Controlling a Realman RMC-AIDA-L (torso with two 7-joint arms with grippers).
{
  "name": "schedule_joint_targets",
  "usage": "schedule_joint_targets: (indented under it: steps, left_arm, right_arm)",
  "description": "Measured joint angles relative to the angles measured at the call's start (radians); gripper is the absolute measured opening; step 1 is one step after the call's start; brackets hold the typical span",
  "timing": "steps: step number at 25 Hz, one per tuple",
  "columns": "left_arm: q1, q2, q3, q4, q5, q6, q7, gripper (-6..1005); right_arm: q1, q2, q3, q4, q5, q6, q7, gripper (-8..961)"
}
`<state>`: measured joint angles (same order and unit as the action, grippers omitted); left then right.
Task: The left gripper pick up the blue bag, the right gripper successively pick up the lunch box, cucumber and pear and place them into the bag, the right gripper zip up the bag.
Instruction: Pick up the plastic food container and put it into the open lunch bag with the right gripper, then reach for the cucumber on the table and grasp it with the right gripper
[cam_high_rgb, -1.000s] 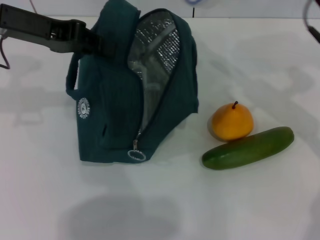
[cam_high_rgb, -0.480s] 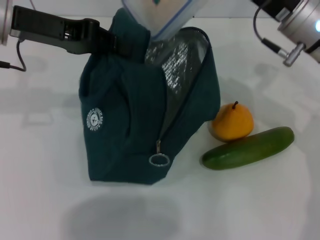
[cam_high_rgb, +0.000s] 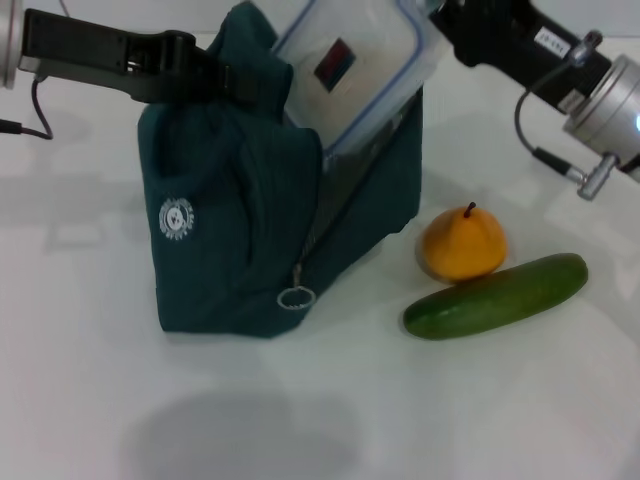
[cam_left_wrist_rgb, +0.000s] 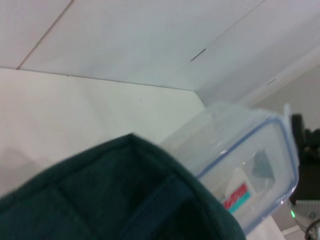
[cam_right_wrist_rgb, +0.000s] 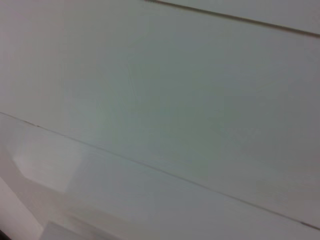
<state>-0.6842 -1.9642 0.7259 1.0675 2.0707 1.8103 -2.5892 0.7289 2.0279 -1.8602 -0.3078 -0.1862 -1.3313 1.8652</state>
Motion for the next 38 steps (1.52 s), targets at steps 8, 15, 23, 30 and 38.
schedule_joint_targets:
  steps: [8,15,23,30,38]
  left_arm:
    - [-0.006,-0.007,0.005,-0.017,-0.001,0.000,0.008,43]
    - [-0.010,-0.007,0.007,-0.063,-0.013,0.002,0.031,43]
    - [-0.011,-0.001,0.007,-0.074,-0.012,0.001,0.034,43]
    - [-0.010,0.001,0.007,-0.074,-0.008,0.001,0.035,43]
    - [-0.003,0.007,0.002,-0.068,-0.006,0.000,0.035,43]
  right_arm:
    - [0.009,0.000,-0.079,-0.004,-0.005,0.083,-0.029,145]
    - [0.015,0.000,-0.123,-0.024,-0.009,0.190,-0.031,150]
    - [-0.015,0.000,-0.114,-0.035,0.033,0.183,-0.092,156]
    - [-0.034,0.000,-0.110,-0.042,0.077,0.139,-0.125,234]
    - [-0.052,-0.050,0.002,-0.005,0.059,0.015,-0.199,571]
